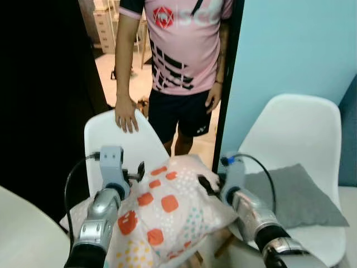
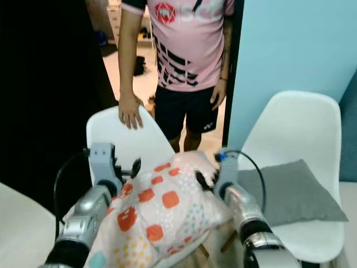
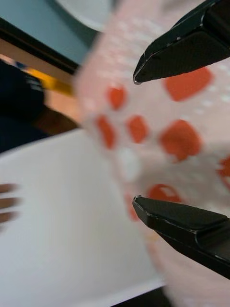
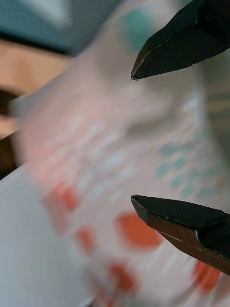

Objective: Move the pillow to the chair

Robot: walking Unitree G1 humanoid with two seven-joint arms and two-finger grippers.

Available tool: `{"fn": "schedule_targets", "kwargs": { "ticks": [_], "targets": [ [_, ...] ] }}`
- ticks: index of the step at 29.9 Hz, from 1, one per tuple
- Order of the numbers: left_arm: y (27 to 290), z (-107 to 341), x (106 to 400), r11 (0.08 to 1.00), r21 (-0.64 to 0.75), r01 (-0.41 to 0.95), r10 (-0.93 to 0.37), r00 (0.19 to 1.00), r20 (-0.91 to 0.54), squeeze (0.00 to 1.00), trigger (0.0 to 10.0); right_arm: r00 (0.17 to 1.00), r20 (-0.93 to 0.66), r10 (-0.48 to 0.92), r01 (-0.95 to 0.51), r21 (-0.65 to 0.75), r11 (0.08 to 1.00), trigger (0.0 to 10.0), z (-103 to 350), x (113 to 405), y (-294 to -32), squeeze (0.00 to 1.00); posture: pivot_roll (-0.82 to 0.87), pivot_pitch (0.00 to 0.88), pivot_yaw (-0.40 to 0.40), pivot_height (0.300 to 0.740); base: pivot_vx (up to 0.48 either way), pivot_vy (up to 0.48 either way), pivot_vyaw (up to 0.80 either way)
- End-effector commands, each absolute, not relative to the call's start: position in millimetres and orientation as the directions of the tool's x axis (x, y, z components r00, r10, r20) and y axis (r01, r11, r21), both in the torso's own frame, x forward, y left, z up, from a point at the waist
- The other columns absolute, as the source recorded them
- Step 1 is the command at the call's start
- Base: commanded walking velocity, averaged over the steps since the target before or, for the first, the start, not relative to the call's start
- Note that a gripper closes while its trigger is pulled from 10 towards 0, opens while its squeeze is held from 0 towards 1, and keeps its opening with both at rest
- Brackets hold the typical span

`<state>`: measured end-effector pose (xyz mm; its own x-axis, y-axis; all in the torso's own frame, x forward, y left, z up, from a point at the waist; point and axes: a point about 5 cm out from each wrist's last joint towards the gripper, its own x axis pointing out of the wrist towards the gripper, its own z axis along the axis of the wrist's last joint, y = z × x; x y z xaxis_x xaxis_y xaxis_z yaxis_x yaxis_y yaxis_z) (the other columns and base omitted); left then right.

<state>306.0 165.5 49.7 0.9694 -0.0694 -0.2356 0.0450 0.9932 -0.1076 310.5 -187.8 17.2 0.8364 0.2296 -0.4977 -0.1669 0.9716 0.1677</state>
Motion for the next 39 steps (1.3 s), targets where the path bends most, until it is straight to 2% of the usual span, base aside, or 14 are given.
{"fn": "schedule_targets", "kwargs": {
  "ticks": [1,2,4,7,9,10,11,13,15,17,19,23,30,39],
  "targets": [
    [183,25,291,0.997,-0.074,0.007,-0.030,0.945,-0.324,0.00,10.0,0.831,-0.529,0.175,-0.116,0.143,0.983,10.0,5,298,-199,0.00,0.03,0.000,0.013,0.740,0.000,0.000,0.00],
    [183,25,291,0.997,-0.074,0.007,-0.030,0.945,-0.324,0.00,10.0,0.831,-0.529,0.175,-0.116,0.143,0.983,10.0,5,298,-199,0.00,0.03,0.000,0.013,0.740,0.000,0.000,0.00],
    [197,-3,269,0.998,-0.062,-0.034,0.004,0.906,-0.424,0.00,10.0,0.793,-0.602,0.089,-0.037,0.098,0.994,10.0,-15,276,-213,0.00,0.03,0.000,0.017,0.740,0.000,0.000,0.00],
    [201,-15,259,0.998,-0.048,-0.048,0.019,0.880,-0.474,0.00,10.0,0.769,-0.636,0.064,0.001,0.101,0.995,10.0,-26,263,-217,0.00,0.03,0.000,0.019,0.740,0.000,0.000,0.00],
    [208,-42,231,0.995,-0.053,-0.084,0.036,0.805,-0.592,0.00,10.0,0.675,-0.737,0.018,0.082,0.099,0.992,10.0,-53,225,-223,0.00,0.03,0.000,0.028,0.740,0.000,0.000,-0.33],
    [208,-42,231,0.995,-0.053,-0.084,0.036,0.805,-0.592,0.00,10.0,0.675,-0.737,0.018,0.082,0.099,0.992,10.0,-53,225,-223,0.00,0.03,0.000,0.028,0.740,0.000,0.000,-0.67],
    [209,-51,220,0.994,-0.055,-0.098,0.041,0.772,-0.634,0.00,10.0,0.628,-0.778,-0.001,0.108,0.086,0.990,10.0,-63,209,-224,0.00,0.03,0.000,0.028,0.740,0.000,0.000,-0.67],
    [211,-58,211,0.993,-0.044,-0.109,0.052,0.743,-0.668,0.00,10.0,0.582,-0.813,-0.022,0.121,0.060,0.991,10.0,-71,195,-226,0.00,0.03,0.000,0.036,0.740,0.000,0.000,-0.67],
    [211,-58,211,0.993,-0.044,-0.109,0.052,0.743,-0.668,0.00,10.0,0.582,-0.813,-0.022,0.121,0.060,0.991,10.0,-71,195,-226,0.00,0.03,0.000,0.036,0.740,0.000,0.000,-0.66],
    [213,-70,194,0.985,-0.053,-0.164,0.075,0.683,-0.726,0.00,10.0,0.507,-0.860,-0.054,0.133,0.016,0.991,10.0,-82,172,-229,0.00,0.02,0.000,0.048,0.740,0.000,0.000,-0.66],
    [213,-76,185,0.981,-0.053,-0.185,0.081,0.646,-0.759,0.00,10.0,0.474,-0.878,-0.063,0.129,-0.002,0.992,10.0,-87,160,-230,0.00,0.02,0.000,0.053,0.740,-0.238,0.000,-0.66],
    [212,-75,186,0.982,-0.057,-0.178,0.076,0.658,-0.749,0.00,10.0,0.467,-0.882,-0.065,0.125,-0.007,0.992,10.0,-89,157,-229,0.00,0.02,0.000,0.056,0.740,-0.469,0.000,-0.66],
    [212,-72,193,0.986,-0.049,-0.161,0.075,0.681,-0.729,0.00,10.0,0.469,-0.880,-0.067,0.104,-0.020,0.994,10.0,-88,159,-230,0.00,0.02,0.000,0.054,0.740,0.000,0.000,-0.66],
    [212,-76,186,0.986,-0.031,-0.161,0.084,0.659,-0.747,0.00,10.0,0.474,-0.878,-0.068,0.086,-0.031,0.996,10.0,-86,164,-228,0.00,0.02,0.000,0.057,0.740,0.000,0.000,-0.66]
  ]
}}
